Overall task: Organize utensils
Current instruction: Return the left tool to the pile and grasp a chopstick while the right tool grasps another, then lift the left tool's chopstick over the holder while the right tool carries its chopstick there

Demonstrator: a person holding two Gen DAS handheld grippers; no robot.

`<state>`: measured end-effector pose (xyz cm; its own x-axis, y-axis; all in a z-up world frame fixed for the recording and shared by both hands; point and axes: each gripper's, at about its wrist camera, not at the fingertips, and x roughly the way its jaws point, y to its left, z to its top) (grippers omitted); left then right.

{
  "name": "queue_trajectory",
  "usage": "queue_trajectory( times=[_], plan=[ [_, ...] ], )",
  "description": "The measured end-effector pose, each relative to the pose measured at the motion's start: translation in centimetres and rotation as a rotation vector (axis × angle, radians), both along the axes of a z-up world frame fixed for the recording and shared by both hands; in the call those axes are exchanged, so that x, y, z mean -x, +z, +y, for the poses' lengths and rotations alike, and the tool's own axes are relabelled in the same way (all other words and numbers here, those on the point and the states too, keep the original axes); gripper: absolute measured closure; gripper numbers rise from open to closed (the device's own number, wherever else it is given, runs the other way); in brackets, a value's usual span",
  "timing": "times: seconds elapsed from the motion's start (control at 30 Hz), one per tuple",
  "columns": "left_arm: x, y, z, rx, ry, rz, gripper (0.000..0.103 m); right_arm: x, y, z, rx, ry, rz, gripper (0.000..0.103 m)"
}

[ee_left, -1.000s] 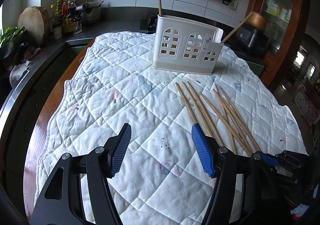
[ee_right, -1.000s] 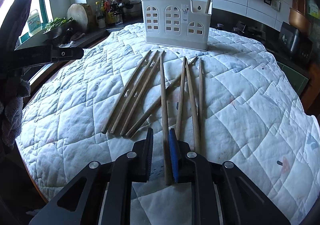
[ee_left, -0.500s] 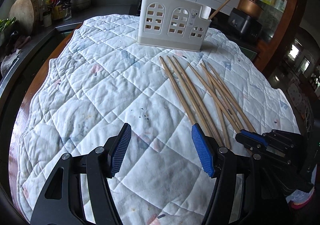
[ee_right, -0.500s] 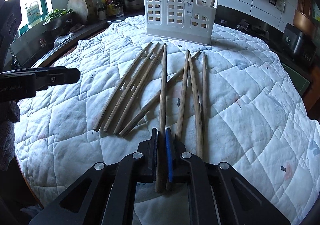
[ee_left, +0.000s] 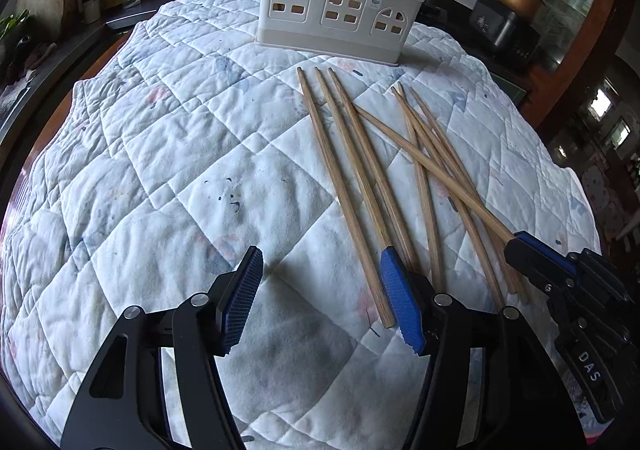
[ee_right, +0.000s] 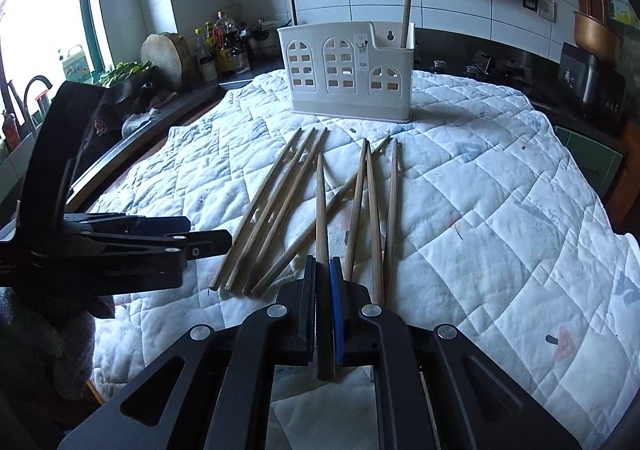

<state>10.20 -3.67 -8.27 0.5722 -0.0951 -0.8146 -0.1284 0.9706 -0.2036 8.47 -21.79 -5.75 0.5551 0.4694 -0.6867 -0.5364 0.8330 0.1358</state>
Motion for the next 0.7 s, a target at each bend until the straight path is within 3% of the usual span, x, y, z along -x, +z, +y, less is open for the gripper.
queue_trajectory(
  times=[0.1, 0.17, 0.37, 0.53, 0.7],
  plan=[
    [-0.6, 0.0, -0.3, -0.025, 0.023, 0.009, 0.043, 0.0, 0.4, -0.4, -0.024, 0.003, -0.011, 0.096],
    [-0.9, -0.1, -0.5, -0.037, 0.034, 0.022, 0.051, 0.1, 0.5, -0.5, -0.035, 0.006, -0.015, 0.096],
    [-1.7, 0.0, -1.3, -0.051, 0.042, 0.037, 0.059, 0.0, 0.3, -1.3, -0.064, 0.006, -0.011, 0.096],
    [-2.3, -0.3, -1.8, -0.071, 0.052, 0.046, 0.08, 0.1, 0.2, -1.6, -0.078, 0.01, -0.009, 0.096],
    [-2.4, -0.3, -2.3, -0.103, 0.041, 0.042, 0.084, 0.0, 0.1, -1.8, -0.09, 0.008, -0.005, 0.096]
  ],
)
